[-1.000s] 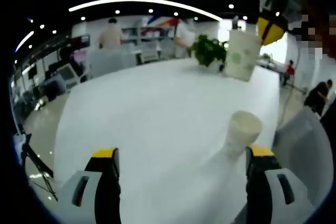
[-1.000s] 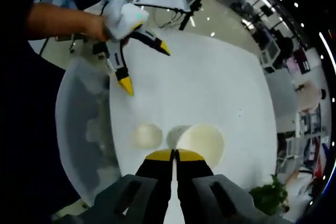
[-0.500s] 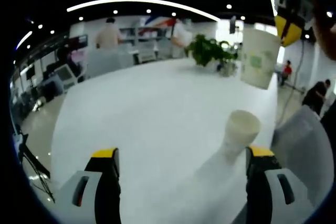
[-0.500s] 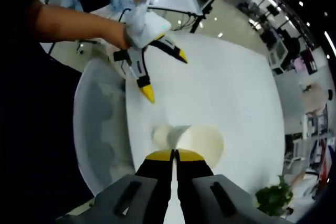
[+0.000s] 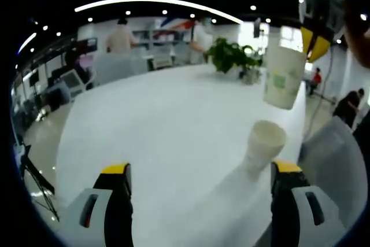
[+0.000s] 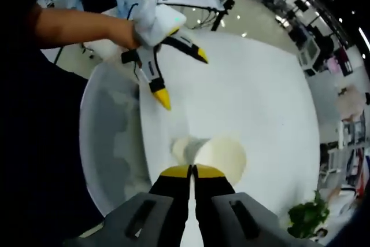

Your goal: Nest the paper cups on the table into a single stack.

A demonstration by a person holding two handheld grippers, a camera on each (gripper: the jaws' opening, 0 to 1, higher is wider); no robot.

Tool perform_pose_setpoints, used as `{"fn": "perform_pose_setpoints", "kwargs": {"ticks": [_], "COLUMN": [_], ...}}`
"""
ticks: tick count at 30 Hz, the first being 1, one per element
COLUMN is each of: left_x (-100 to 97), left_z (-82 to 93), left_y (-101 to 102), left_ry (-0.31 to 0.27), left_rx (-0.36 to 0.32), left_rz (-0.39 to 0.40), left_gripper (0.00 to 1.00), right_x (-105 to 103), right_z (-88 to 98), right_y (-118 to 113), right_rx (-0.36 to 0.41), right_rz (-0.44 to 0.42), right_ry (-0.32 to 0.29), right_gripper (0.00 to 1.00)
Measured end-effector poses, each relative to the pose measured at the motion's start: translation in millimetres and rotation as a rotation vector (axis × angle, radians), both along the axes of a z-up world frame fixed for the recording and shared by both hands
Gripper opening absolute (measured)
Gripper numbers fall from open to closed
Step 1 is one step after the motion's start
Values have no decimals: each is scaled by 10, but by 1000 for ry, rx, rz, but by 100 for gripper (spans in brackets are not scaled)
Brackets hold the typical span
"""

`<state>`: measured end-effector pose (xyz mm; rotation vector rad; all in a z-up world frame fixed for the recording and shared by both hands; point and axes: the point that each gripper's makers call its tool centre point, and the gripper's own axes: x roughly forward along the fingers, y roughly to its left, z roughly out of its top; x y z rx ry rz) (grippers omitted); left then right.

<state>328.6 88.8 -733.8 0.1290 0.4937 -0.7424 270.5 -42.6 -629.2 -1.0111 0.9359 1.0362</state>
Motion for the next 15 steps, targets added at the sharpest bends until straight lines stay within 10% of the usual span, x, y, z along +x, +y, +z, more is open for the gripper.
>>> {"fn": "perform_pose_setpoints", "kwargs": {"ticks": [15], "left_x": [-4], "left_z": [15], "left_y": [-19], "left_ry": [-1], "left_rx": [-4], "left_rz": [0], "left_gripper": [99], "right_x": [-21], "right_z": [-370], "right_y": [-12], "right_rx": [8], "right_rz": [-41], "right_ry": [72], "right_gripper": [0]}}
